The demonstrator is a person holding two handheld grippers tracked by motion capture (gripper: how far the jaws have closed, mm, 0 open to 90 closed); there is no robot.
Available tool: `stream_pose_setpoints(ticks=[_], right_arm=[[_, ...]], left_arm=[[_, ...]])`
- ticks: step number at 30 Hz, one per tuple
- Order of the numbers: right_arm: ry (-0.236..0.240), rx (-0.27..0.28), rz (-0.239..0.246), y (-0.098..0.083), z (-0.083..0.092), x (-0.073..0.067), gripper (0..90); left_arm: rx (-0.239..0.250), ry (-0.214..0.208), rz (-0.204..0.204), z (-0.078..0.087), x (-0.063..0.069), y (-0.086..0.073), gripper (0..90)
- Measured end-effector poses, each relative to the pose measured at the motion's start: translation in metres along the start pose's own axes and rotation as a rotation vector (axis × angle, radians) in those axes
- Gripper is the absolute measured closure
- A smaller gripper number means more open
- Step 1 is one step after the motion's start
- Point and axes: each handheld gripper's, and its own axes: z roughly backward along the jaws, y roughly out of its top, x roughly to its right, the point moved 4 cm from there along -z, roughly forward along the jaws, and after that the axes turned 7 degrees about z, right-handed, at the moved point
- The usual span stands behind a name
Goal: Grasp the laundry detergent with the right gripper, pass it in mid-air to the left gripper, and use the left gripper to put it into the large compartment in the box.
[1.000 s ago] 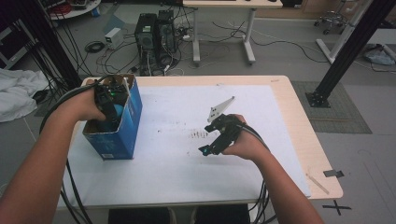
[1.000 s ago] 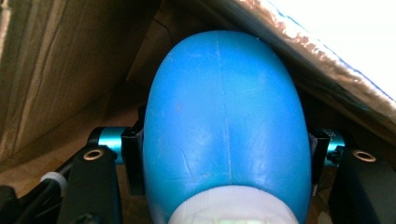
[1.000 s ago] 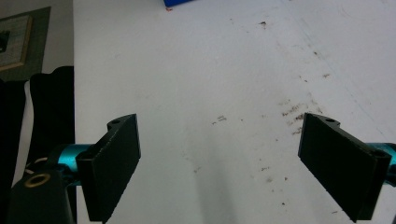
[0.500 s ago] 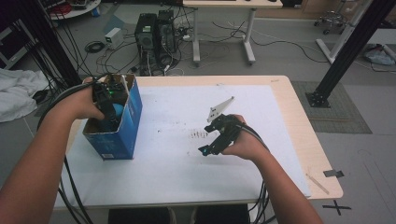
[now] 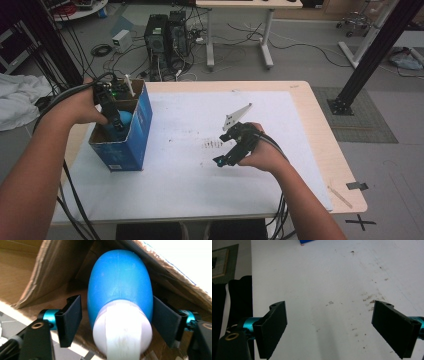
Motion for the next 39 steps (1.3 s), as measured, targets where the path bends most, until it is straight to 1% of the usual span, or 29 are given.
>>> stream_pose_setpoints(ticks=[6, 7, 8, 9, 14, 16, 17, 18, 19, 20, 22, 24, 25, 26, 28, 32, 34, 35, 36, 38, 39], right_arm=[[-0.001, 0.001, 0.003, 0.001, 0.002, 0.000, 12.2], [-0.002, 0.001, 0.002, 0.002, 0.003, 0.000, 12.2], [-0.002, 0.001, 0.002, 0.002, 0.003, 0.000, 12.2], [-0.002, 0.002, 0.000, 0.002, 0.003, 0.000, 12.2], [-0.002, 0.001, -0.001, 0.004, 0.005, 0.001, 12.2], [-0.001, 0.001, 0.001, 0.004, 0.005, 0.001, 12.2], [-0.001, 0.001, 0.001, 0.004, 0.005, 0.001, 12.2], [-0.001, 0.001, 0.001, 0.004, 0.005, 0.001, 12.2], [-0.001, 0.001, 0.003, 0.005, 0.006, 0.001, 12.2], [-0.001, 0.001, 0.003, 0.005, 0.006, 0.001, 12.2], [-0.004, -0.005, 0.007, 0.006, 0.008, 0.001, 12.2], [-0.002, -0.005, 0.010, 0.007, 0.009, 0.001, 12.2], [-0.002, -0.005, 0.010, 0.007, 0.009, 0.001, 12.2], [-0.007, -0.010, 0.013, 0.010, 0.012, 0.002, 12.2], [-0.007, -0.016, 0.016, 0.011, 0.014, 0.002, 12.2], [-0.005, -0.017, 0.012, 0.013, 0.018, 0.002, 12.2], [-0.004, -0.018, 0.015, 0.014, 0.019, 0.003, 12.2], [-0.004, -0.018, 0.015, 0.014, 0.019, 0.003, 12.2], [-0.003, -0.022, 0.018, 0.014, 0.019, 0.003, 12.2], [-0.003, -0.032, 0.018, 0.015, 0.021, 0.003, 12.2], [-0.003, -0.032, 0.018, 0.015, 0.021, 0.003, 12.2]], left_arm=[[0.006, 0.003, 0.000, 0.013, 0.002, 0.000, 25.5], [0.002, 0.005, -0.005, 0.015, 0.002, 0.000, 25.2], [0.002, 0.005, -0.005, 0.015, 0.002, 0.000, 25.0], [0.003, 0.003, 0.002, 0.020, 0.003, -0.001, 25.0], [-0.002, 0.019, -0.008, 0.034, 0.002, -0.001, 22.9], [-0.002, 0.019, -0.008, 0.034, 0.002, -0.001, 22.8], [0.003, 0.021, -0.002, 0.041, 0.003, -0.001, 22.8], [0.003, 0.021, -0.002, 0.041, 0.003, -0.001, 20.8], [0.003, 0.021, -0.002, 0.041, 0.003, -0.001, 20.8], [0.005, 0.024, -0.008, 0.047, 0.006, 0.001, 20.8], [0.007, 0.025, -0.022, 0.052, 0.007, 0.002, 20.7], [0.007, 0.025, -0.022, 0.052, 0.007, 0.002, 20.7], [0.019, 0.029, -0.037, 0.057, 0.012, 0.004, 20.7], [0.025, 0.026, -0.040, 0.059, 0.014, 0.005, 19.8], [0.029, 0.011, -0.057, 0.062, 0.018, 0.006, 18.7], [0.028, 0.003, -0.098, 0.068, 0.028, 0.011, 17.6], [0.029, 0.002, -0.132, 0.072, 0.036, 0.015, 17.0], [0.029, 0.002, -0.132, 0.072, 0.036, 0.015, 16.7], [0.028, -0.006, -0.166, 0.075, 0.044, 0.018, 16.7], [0.030, -0.006, -0.196, 0.076, 0.052, 0.023, 16.0], [0.030, -0.006, -0.196, 0.076, 0.052, 0.023, 15.5]])
